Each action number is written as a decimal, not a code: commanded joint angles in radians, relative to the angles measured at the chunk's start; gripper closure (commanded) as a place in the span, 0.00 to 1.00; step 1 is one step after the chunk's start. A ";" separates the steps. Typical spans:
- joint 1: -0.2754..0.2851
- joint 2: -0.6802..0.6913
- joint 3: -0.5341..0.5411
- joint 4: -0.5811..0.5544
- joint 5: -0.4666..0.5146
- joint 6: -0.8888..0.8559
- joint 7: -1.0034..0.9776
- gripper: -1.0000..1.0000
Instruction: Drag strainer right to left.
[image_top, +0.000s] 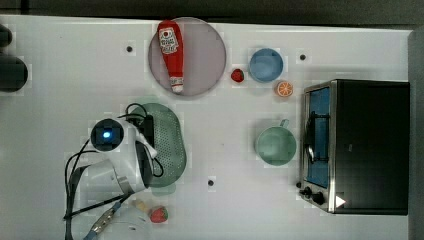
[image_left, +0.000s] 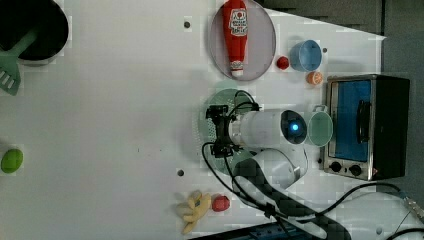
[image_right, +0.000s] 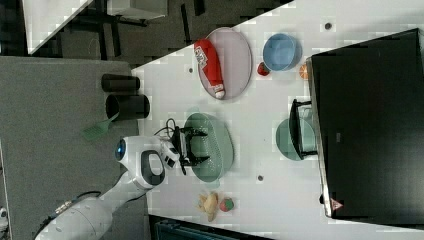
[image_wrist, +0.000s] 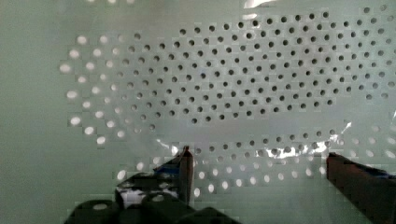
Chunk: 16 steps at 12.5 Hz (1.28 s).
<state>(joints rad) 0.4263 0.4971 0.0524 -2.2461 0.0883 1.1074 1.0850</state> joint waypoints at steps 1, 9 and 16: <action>0.059 0.019 0.017 0.062 0.023 -0.006 0.093 0.00; 0.151 0.097 0.017 0.198 0.023 -0.041 0.195 0.00; 0.208 0.161 0.017 0.307 0.024 -0.064 0.255 0.00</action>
<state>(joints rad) 0.6060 0.6328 0.0510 -1.9648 0.1312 1.0459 1.2686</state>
